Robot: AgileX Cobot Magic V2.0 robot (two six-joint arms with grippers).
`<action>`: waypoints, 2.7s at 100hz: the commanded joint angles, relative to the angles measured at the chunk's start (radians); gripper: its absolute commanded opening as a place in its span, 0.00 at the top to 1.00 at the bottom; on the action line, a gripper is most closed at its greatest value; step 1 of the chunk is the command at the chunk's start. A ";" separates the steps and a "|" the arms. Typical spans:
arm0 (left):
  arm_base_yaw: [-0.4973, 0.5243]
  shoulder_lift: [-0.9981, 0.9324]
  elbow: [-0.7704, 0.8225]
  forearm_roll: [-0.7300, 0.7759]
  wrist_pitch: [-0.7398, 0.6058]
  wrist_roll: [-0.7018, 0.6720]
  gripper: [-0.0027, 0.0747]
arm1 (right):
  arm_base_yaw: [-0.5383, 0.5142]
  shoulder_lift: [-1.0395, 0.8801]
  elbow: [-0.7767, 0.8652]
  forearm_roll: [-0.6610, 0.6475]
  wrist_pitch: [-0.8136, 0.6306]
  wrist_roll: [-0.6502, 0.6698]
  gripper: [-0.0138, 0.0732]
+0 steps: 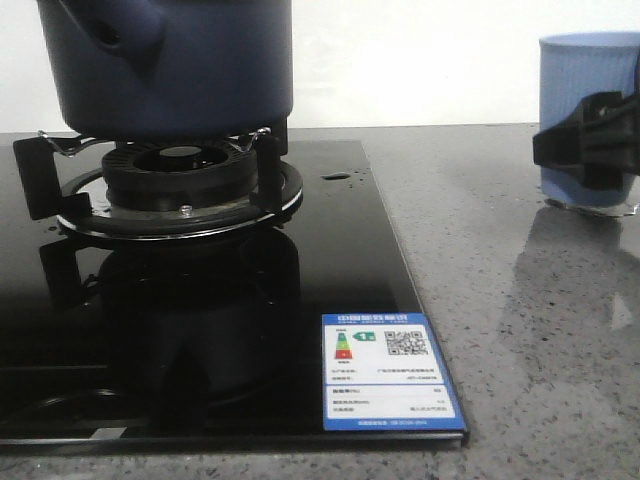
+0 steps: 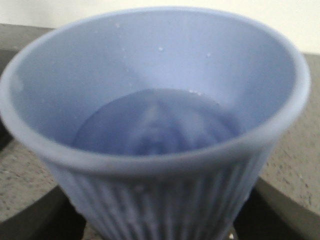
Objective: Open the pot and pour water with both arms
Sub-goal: 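Lift the cup with the right gripper and carry it toward the pot, then tilt the cup with the right gripper to pour water into the pot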
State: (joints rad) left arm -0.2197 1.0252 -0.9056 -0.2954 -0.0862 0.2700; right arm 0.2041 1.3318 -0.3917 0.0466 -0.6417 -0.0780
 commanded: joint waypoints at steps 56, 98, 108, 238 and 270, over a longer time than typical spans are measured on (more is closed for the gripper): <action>0.005 -0.025 -0.035 0.004 -0.105 -0.003 0.49 | 0.122 -0.107 -0.513 -0.134 0.477 0.002 0.44; 0.005 -0.025 -0.035 0.004 -0.105 -0.003 0.49 | 0.307 0.048 -0.867 -0.352 0.826 0.000 0.44; 0.005 -0.025 -0.035 0.004 -0.105 -0.003 0.49 | 0.333 0.093 -0.952 -0.399 0.923 0.000 0.44; 0.005 -0.025 -0.035 0.004 -0.105 -0.003 0.49 | 0.565 0.298 -1.201 -1.034 1.287 -0.135 0.44; 0.005 -0.025 -0.035 0.004 -0.105 -0.003 0.49 | 0.565 0.298 -1.201 -1.202 1.263 -0.135 0.44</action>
State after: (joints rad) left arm -0.2197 1.0252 -0.9056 -0.2954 -0.0862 0.2700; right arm 0.7636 1.6793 -1.5527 -1.0474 0.6731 -0.2099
